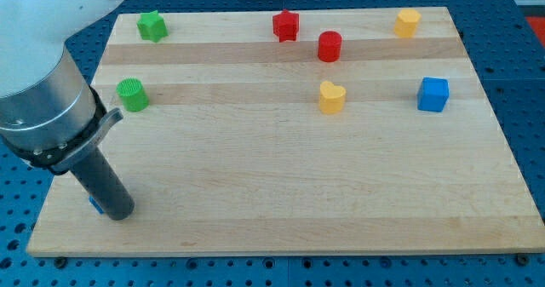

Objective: Push the arm in between the green circle and the heart

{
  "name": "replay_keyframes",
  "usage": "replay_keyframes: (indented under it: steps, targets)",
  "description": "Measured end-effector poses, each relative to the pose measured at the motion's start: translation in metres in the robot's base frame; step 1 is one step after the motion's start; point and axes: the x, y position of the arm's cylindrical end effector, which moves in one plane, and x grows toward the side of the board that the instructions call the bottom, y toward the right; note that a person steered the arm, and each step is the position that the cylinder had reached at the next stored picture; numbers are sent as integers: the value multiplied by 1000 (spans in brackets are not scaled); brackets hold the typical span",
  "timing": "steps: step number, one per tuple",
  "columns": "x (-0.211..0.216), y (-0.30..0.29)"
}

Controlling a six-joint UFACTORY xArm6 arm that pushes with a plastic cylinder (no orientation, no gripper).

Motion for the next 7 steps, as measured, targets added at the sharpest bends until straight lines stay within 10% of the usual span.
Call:
replay_keyframes:
  steps: [7]
  targets:
    - [-115,124]
